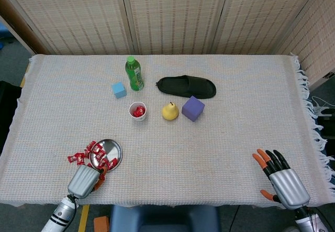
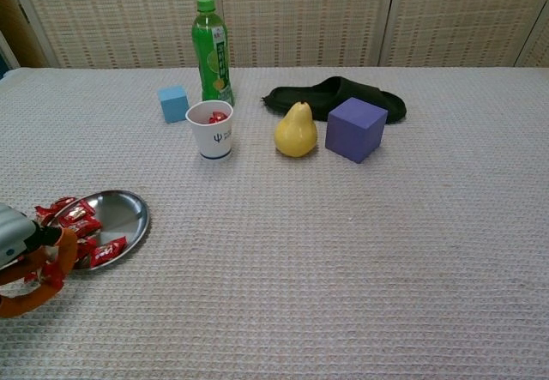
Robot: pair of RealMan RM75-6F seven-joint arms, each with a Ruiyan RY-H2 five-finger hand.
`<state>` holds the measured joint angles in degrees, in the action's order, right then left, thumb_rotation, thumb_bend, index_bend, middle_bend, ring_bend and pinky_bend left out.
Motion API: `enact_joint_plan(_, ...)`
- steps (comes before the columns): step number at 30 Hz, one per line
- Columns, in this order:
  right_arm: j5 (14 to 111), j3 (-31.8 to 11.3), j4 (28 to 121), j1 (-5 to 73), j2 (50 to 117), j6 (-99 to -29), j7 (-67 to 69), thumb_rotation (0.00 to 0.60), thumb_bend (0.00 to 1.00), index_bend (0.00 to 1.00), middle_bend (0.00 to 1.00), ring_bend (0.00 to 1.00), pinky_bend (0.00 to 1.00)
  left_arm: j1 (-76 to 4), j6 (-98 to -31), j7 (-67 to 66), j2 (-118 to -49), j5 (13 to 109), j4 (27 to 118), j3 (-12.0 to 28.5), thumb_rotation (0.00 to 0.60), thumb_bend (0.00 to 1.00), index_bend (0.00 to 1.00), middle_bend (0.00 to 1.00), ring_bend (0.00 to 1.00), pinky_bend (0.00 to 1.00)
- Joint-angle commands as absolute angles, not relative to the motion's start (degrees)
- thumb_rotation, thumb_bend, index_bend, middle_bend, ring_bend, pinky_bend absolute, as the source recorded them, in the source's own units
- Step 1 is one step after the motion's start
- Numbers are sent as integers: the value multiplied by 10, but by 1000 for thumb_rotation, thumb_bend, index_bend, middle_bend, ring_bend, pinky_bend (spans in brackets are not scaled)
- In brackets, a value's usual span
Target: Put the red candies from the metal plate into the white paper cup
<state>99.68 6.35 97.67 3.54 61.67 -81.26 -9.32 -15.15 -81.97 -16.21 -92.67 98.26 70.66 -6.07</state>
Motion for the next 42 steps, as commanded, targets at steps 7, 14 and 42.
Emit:
enact_joint_plan(7,985,59,977,38,618,-806,-95,600,47,0,0,0,0,-205,-812,-200,-873,983,802,13,600,388,588,961,963,1000)
enact_joint_plan(14,948,43,980,43,624,-792,-100,600,47,0,0,0,0,-305,-703,-220,-886,918,803,108,600,387,588,965,967,1000)
enact_joint_plan(42,844,1,976,64,628,-754,-107,600,46,0,0,0,0,-556,-518,-49,-1058,827,397,168,600,388,567,962,967,1000)
